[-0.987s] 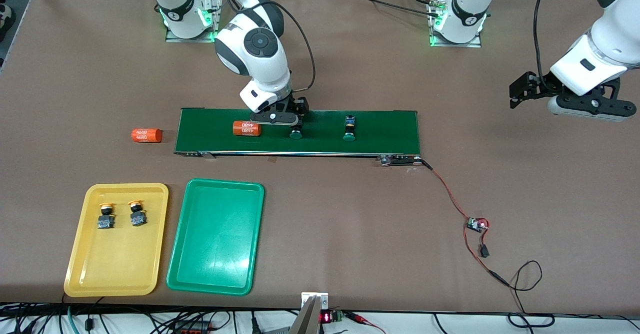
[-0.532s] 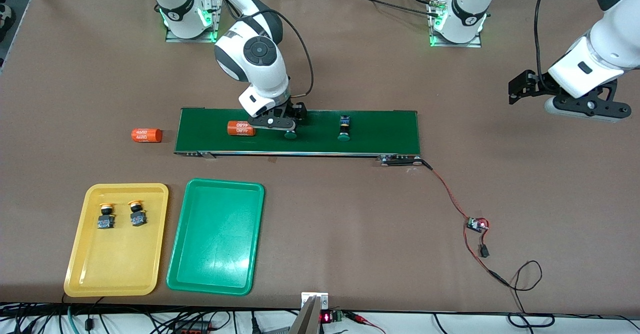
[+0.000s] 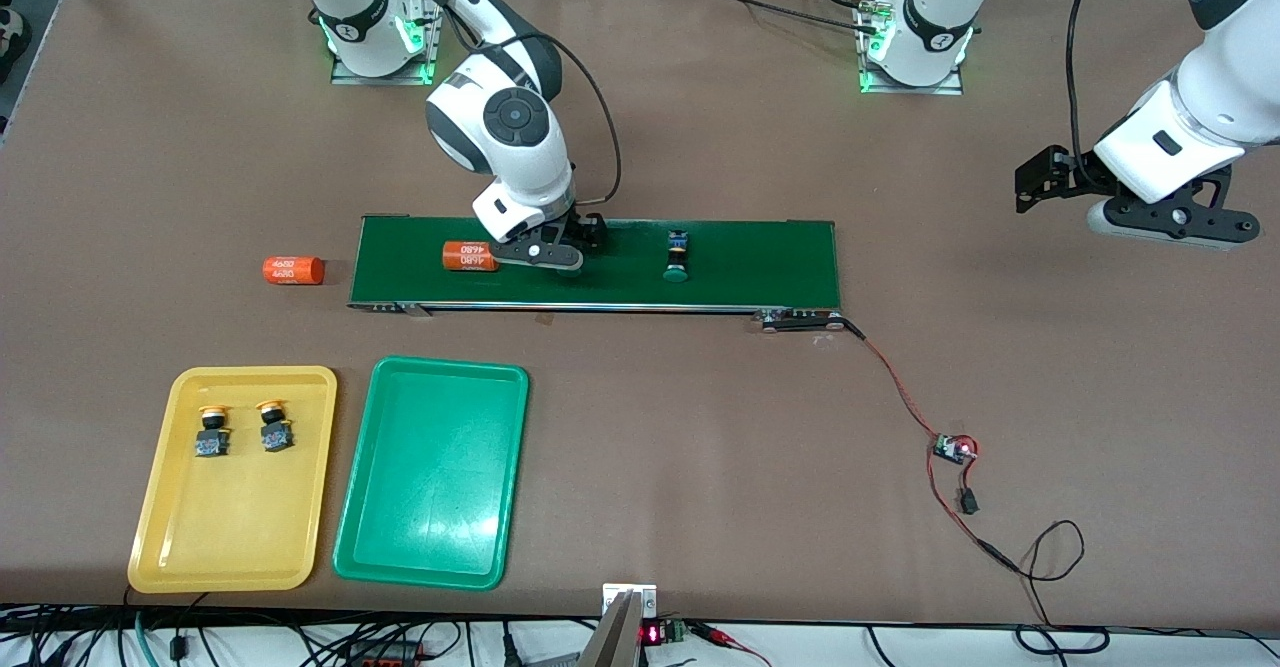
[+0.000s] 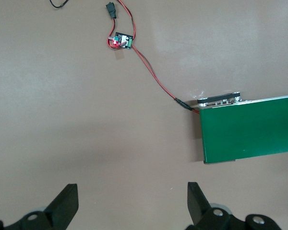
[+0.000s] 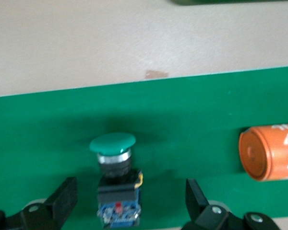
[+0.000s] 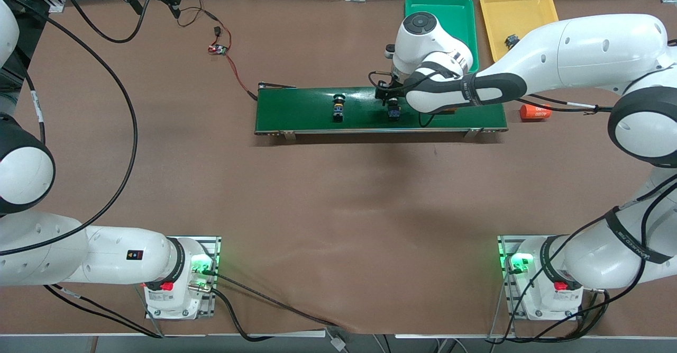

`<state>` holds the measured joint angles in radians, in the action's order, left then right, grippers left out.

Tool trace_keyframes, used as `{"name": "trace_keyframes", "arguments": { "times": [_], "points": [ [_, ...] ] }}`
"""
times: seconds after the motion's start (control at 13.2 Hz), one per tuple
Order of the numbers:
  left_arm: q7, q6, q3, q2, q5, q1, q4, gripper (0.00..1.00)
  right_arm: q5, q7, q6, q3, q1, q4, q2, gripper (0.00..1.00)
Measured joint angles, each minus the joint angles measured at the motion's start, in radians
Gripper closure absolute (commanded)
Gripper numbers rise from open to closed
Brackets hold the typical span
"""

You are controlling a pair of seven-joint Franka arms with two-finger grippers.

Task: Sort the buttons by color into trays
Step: 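Lower the right gripper and grasp the green button, then carry the green button with the right gripper over the green tray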

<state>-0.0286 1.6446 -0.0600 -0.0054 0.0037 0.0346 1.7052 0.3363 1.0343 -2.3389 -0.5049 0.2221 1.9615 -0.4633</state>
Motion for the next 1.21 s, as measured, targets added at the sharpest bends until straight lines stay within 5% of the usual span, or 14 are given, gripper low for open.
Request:
{"name": "trace_keyframes", "arguments": {
  "times": [0.23, 0.3, 0.38, 0.53, 0.61, 1.21],
  "points": [
    [0.002, 0.0, 0.002, 0.0, 0.0, -0.003, 0.0, 0.0, 0.019, 0.0, -0.027, 0.023, 0.004, -0.002, -0.024, 0.03],
    [0.002, 0.0, 0.002, 0.0, 0.0, -0.003, 0.0, 0.0, 0.02, 0.0, -0.032, 0.026, 0.004, -0.004, -0.029, 0.13],
    [0.002, 0.0, 0.002, 0.001, 0.0, -0.003, 0.0, 0.0, 0.02, 0.0, -0.032, 0.027, 0.004, -0.008, -0.032, 0.28],
    [0.002, 0.001, 0.004, 0.002, 0.0, -0.004, 0.0, 0.0, 0.021, 0.0, -0.032, 0.029, 0.005, -0.015, -0.034, 0.79],
    [0.002, 0.001, 0.005, 0.003, 0.0, -0.004, 0.0, 0.0, 0.022, 0.0, -0.032, 0.031, 0.005, -0.016, -0.034, 0.94],
    [0.002, 0.038, 0.009, 0.005, 0.0, -0.005, -0.004, 0.0, 0.024, -0.002, -0.005, 0.061, 0.006, -0.062, -0.034, 1.0]
  ]
}}
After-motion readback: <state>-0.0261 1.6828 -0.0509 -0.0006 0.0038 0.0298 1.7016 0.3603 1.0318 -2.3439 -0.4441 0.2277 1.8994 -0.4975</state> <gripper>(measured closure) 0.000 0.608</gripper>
